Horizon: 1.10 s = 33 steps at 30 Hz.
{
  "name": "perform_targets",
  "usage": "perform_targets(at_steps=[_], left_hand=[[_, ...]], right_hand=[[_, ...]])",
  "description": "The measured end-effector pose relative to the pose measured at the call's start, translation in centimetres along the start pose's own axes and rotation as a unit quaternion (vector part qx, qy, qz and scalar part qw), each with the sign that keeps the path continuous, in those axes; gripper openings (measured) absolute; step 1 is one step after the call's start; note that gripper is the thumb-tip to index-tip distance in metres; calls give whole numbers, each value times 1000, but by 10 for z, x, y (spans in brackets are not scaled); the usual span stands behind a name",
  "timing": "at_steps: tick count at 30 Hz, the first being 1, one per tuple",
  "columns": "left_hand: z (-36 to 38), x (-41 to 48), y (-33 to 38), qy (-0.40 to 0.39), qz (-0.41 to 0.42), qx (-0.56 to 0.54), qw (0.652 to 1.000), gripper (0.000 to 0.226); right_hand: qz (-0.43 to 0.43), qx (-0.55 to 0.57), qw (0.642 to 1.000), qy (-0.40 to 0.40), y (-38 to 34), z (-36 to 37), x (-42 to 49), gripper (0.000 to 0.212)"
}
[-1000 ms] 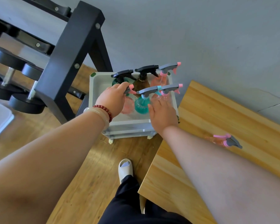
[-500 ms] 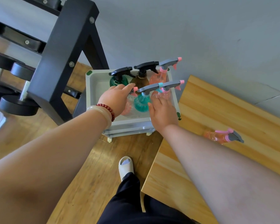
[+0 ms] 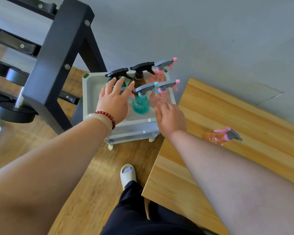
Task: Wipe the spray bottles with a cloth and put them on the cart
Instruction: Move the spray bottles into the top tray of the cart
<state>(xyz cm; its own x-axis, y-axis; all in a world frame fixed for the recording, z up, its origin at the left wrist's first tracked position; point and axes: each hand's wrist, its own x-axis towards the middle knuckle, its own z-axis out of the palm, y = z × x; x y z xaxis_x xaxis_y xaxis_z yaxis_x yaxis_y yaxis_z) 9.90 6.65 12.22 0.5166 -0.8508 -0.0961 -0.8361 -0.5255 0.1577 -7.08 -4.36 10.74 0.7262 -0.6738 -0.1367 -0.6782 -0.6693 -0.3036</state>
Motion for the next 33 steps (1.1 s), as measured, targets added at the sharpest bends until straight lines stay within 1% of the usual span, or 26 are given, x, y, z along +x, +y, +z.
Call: perform_targets(at_steps=[3,7,15,21,23,26,27,30,33], left_hand=[[2,-7,18,31,8,4,999,67],[3,-16,48,23,33,12,999,67],[21,-32,110,22,89,-13,996,66],[35,-47,159,6,129,-23,991,64],[39,-51,175,-17,139,-11,990,63],[44,-55,199,-40,148,6,988,63],[45,-57,207,-48,147,4,988,63],[53,-62,226,-75,144,-4,987,64],[62,-64,243,-84,143,-16,986,64]], right_hand=[[10,-3,1000,0,14,-8,-14,43],[30,1,1000,2,37,-16,-32,43],[62,21,998,20,83,-28,-67,38],[87,28,993,75,122,-32,-96,33],[100,30,990,93,134,-33,-103,37],[110,31,989,96,154,-36,-115,51],[112,28,989,97,161,-36,-118,53],[125,30,986,110,184,-36,-125,47],[130,26,985,108,205,-39,-130,58]])
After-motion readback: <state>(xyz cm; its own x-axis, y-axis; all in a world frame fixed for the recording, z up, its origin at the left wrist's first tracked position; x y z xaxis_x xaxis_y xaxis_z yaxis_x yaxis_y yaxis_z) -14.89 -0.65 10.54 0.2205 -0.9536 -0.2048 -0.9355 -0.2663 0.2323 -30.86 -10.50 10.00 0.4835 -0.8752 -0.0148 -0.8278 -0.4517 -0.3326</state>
